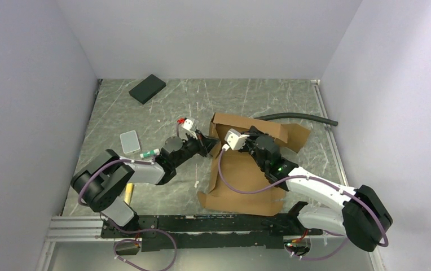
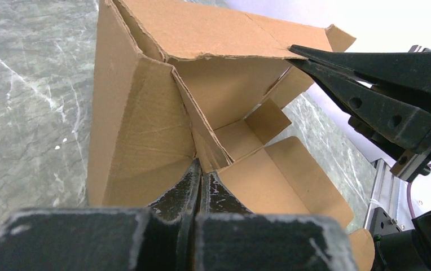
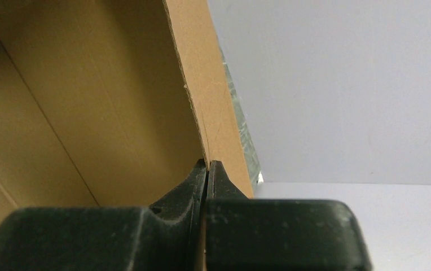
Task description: Fold the paper box
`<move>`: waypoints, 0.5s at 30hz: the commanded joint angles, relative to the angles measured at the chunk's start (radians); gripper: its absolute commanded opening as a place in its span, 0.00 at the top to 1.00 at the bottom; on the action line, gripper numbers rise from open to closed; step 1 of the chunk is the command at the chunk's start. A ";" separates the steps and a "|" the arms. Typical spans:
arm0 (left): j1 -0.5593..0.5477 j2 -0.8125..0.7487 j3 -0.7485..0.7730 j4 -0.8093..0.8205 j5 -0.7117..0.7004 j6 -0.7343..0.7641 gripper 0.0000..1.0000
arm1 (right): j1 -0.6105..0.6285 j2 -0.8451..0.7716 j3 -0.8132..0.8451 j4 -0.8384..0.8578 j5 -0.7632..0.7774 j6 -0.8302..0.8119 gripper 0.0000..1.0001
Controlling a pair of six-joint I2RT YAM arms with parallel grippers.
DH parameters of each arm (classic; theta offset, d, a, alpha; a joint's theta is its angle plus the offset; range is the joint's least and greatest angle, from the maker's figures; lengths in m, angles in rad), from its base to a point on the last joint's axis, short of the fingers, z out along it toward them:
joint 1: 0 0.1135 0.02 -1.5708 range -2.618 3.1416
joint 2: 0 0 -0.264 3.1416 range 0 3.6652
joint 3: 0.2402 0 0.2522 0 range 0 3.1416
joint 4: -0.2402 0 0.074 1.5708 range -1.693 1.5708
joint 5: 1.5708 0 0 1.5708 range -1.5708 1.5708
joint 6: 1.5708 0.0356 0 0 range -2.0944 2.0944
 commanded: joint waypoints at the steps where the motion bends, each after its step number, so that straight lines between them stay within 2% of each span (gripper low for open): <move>1: -0.020 0.046 0.050 0.126 -0.040 -0.031 1.00 | 0.008 -0.001 0.019 -0.135 -0.130 0.104 1.00; 12: -0.041 0.174 0.089 0.233 -0.093 -0.049 0.99 | -0.006 -0.004 0.034 -0.184 -0.175 0.124 1.00; 15: -0.041 0.175 0.124 0.181 -0.089 -0.041 0.85 | -0.006 -0.001 0.037 -0.187 -0.179 0.127 1.00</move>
